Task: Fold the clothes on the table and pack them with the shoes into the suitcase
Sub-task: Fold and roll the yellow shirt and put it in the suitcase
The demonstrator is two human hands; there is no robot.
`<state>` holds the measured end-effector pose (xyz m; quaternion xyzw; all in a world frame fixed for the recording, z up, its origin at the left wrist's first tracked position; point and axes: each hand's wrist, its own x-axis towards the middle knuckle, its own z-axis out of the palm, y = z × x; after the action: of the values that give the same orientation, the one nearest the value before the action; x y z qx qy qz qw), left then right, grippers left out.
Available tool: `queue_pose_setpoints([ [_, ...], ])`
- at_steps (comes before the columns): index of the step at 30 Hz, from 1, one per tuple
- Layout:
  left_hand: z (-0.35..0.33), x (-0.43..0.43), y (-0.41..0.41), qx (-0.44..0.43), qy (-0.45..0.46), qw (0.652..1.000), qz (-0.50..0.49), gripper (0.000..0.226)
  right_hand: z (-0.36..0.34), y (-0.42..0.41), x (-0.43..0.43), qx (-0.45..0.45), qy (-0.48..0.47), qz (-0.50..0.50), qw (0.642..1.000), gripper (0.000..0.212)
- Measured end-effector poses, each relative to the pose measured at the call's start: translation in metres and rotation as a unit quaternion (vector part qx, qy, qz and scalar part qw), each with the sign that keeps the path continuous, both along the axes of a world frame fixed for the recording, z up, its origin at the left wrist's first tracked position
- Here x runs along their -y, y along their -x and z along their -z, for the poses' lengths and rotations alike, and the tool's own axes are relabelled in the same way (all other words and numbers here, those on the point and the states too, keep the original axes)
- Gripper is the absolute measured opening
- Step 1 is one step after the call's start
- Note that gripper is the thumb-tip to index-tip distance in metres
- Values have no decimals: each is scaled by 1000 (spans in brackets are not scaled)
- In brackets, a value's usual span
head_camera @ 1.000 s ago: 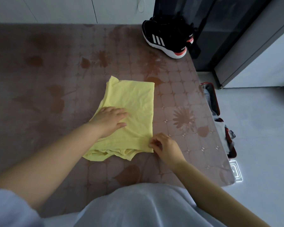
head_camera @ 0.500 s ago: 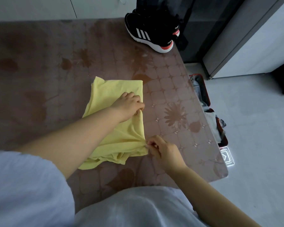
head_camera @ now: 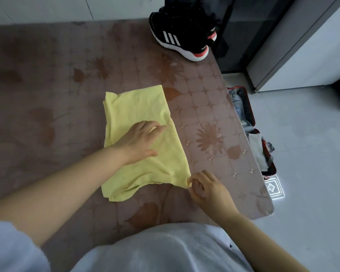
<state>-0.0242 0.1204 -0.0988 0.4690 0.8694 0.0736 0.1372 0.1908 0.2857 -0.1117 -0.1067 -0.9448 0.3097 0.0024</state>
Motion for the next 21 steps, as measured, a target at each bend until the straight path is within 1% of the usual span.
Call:
queue_pose_setpoints([
  [2,10,38,-21,-14,-42,999,-5,86,-1,14,0,15,20,-41,999,28],
  [3,17,56,-30,-14,-60,998,-8,88,-2,20,0,30,29,-67,997,32],
  [4,23,70,-39,-8,-71,997,-10,87,-2,26,1,42,34,-97,994,31],
  [5,28,82,-48,5,-80,997,-13,83,-2,30,3,45,33,-129,990,25],
  [7,32,99,-60,32,-96,995,-18,66,-1,32,3,29,30,-172,984,16],
  [9,33,114,-68,45,-115,992,-30,48,-5,30,-1,-3,29,-168,985,13],
  [11,32,127,-75,58,-120,990,-45,41,-10,25,-9,-22,31,-167,985,13],
  [13,34,139,-80,34,-133,989,-46,47,-13,20,-14,13,51,-186,981,13],
  [15,33,147,-82,7,-141,989,-40,55,-16,19,-16,74,74,-210,972,15],
  [17,31,152,-82,5,-141,989,-41,56,-18,26,-18,99,77,-195,973,19],
  [19,29,155,-82,2,-136,990,-40,57,-20,39,-22,64,27,-184,981,27],
  [20,28,156,-81,1,-133,990,-38,54,-20,47,-23,51,-13,-202,978,35],
  [21,28,157,-80,2,-123,992,-35,48,-19,54,-24,57,-55,-229,970,43],
])
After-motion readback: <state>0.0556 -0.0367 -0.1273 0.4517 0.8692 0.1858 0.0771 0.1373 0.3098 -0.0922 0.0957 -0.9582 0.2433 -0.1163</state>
